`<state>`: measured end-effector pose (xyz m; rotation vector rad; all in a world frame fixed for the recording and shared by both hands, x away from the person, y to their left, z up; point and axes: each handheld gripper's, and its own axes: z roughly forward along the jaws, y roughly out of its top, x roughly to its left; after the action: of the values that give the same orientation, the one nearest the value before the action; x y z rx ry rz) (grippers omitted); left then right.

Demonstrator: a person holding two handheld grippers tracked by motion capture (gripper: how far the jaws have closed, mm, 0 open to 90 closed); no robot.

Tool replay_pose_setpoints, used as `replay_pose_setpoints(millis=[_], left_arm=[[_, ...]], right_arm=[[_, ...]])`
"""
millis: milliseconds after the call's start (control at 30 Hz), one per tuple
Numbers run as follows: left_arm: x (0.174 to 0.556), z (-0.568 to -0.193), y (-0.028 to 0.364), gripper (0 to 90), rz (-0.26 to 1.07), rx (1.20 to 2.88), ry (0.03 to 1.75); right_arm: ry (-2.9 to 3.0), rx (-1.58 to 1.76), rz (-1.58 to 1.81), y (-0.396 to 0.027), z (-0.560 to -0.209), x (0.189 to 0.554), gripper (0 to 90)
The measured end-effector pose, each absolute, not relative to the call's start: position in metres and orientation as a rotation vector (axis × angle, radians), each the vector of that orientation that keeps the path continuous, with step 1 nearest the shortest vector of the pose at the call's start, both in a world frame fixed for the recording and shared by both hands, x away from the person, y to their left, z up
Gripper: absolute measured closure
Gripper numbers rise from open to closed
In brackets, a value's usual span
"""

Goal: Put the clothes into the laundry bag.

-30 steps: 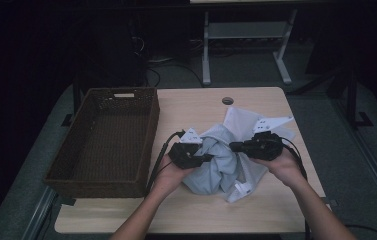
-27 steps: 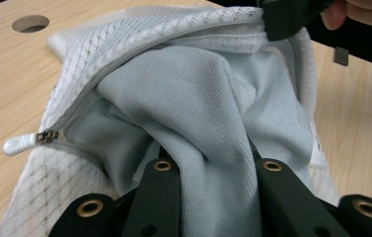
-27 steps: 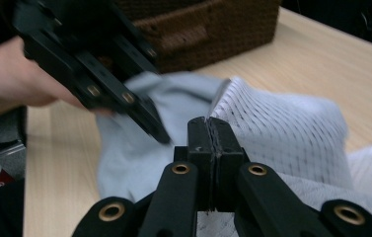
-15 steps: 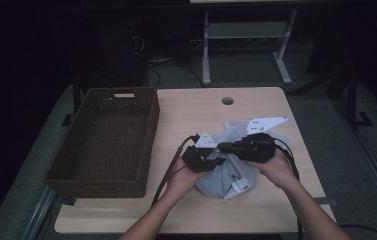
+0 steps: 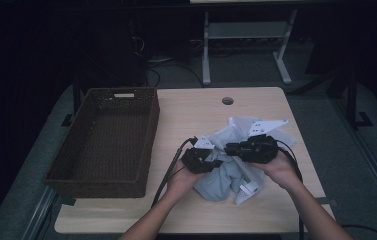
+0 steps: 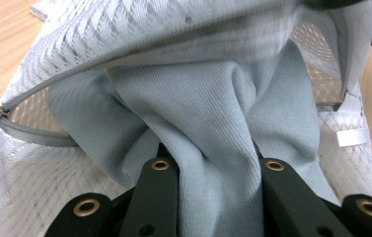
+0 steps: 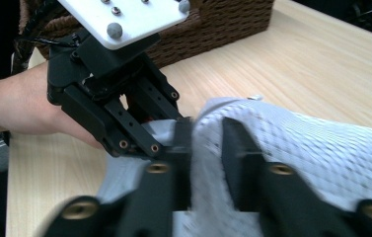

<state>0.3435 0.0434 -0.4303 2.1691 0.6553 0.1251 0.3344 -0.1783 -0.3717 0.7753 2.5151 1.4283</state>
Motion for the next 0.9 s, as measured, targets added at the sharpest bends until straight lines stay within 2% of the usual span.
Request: replay_pose_setpoints(millis=[67, 200, 367, 500, 567, 600, 667, 900], left_arm=[[0.344, -0.43, 0.043, 77.6, 0.124, 2.168, 0.658], [0.344, -0.431, 0.043, 77.6, 0.121, 2.171, 0.658], [0.344, -0.431, 0.043, 77.7, 0.114, 2.169, 0.664], [0.344, -0.43, 0.043, 77.8, 0.104, 2.163, 0.674], [0.343, -0.43, 0.044, 77.9, 0.104, 2.159, 0.672], [0.343, -0.429, 0.044, 78.0, 0.104, 2.155, 0.674], [0.343, -0.428, 0.046, 78.3, 0.104, 2.142, 0.679], [0.347, -0.41, 0.063, 78.9, 0.176, 2.052, 0.726]], right_arm=[[2.502, 0.777, 1.411, -0.184, -0.37, 0.331, 68.4], [2.519, 0.773, 1.365, -0.195, -0.37, 0.32, 67.7], [2.545, 0.806, 1.266, -0.209, -0.39, 0.298, 61.3], [2.567, 0.824, 1.19, -0.209, -0.403, 0.297, 62.0], [2.585, 0.832, 1.169, -0.206, -0.408, 0.3, 68.0], [2.591, 0.83, 1.154, -0.204, -0.41, 0.301, 75.2], [2.602, 0.838, 1.134, -0.203, -0.412, 0.301, 82.9], [2.638, 0.828, 1.226, -0.196, -0.406, 0.296, 87.1]])
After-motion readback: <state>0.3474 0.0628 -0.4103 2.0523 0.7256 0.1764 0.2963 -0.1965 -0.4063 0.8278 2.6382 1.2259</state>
